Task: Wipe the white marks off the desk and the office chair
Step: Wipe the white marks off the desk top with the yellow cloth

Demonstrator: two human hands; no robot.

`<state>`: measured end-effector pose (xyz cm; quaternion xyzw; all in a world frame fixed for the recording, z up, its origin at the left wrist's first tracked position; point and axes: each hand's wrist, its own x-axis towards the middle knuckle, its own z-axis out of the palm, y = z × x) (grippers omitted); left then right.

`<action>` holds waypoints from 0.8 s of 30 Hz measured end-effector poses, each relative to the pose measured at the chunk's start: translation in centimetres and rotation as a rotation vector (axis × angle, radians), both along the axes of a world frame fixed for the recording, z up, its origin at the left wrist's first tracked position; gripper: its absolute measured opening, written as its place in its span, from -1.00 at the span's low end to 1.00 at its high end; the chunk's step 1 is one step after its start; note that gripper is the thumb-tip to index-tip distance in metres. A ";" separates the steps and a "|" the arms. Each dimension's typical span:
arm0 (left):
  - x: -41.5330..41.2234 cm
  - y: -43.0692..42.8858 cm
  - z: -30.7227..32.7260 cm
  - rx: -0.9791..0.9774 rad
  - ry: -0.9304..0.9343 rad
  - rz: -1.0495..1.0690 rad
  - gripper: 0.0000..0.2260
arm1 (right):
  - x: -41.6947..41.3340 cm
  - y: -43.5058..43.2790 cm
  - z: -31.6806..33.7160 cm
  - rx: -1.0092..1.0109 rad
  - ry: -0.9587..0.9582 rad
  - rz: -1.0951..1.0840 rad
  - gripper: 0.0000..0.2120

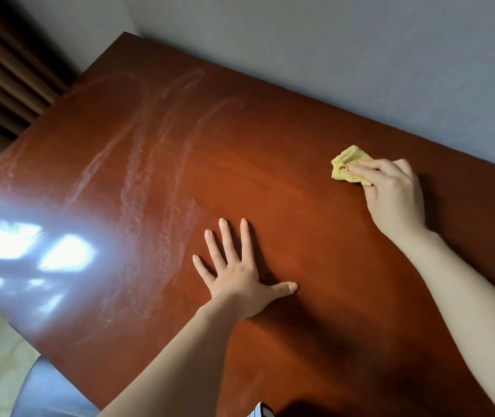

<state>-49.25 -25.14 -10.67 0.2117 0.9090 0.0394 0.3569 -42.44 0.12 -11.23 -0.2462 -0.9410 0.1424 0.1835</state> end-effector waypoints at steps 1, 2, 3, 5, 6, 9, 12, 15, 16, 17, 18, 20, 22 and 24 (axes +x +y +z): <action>0.0 0.0 0.0 0.001 0.002 0.004 0.17 | -0.2 0.9 -0.1 0.008 0.002 -0.038 -0.63; 0.1 0.0 -0.1 0.001 0.005 0.008 0.18 | -0.5 1.8 -0.1 0.016 -0.001 -0.074 -0.64; 0.1 -0.1 -0.1 0.001 0.008 0.012 0.17 | -0.8 2.7 -0.2 0.026 -0.009 -0.103 -0.65; 0.1 0.0 -0.2 0.003 0.015 0.017 0.17 | -1.3 4.7 -0.1 0.039 -0.029 -0.154 -0.65; 0.1 0.0 -0.2 0.005 0.017 0.018 0.17 | -1.5 5.6 -0.1 0.035 -0.037 -0.186 -0.65; 0.1 0.2 -0.2 0.001 0.023 0.018 0.17 | -2.4 6.8 -0.1 -0.009 -0.030 -0.285 -0.64; 0.0 0.3 -0.2 -0.011 0.032 0.015 0.16 | -2.6 5.7 -0.2 -0.079 -0.014 -0.335 -0.62; 0.0 0.2 -0.3 -0.002 0.032 0.012 0.16 | -1.1 3.0 0.1 -0.112 -0.016 -0.288 -0.62; 0.1 0.2 -0.3 0.000 0.030 0.010 0.16 | -0.3 1.9 0.2 -0.114 -0.023 -0.256 -0.63; 0.0 0.2 -0.4 0.000 0.031 0.010 0.18 | 0.6 0.7 0.4 -0.118 -0.029 -0.223 -0.64; 0.0 0.2 -0.5 0.000 0.033 0.011 0.19 | 1.5 -0.6 0.4 -0.123 -0.035 -0.193 -0.64; 0.0 0.1 -0.6 0.016 0.044 0.012 0.21 | 3.7 -3.3 0.6 -0.131 -0.049 -0.147 -0.64; 0.0 0.1 -0.7 0.038 0.054 0.008 0.22 | 5.7 -6.0 0.8 -0.154 -0.050 -0.136 -0.63; 0.0 0.0 -0.7 0.056 0.057 0.003 0.23 | 7.7 -9.0 1.1 -0.173 -0.049 -0.146 -0.62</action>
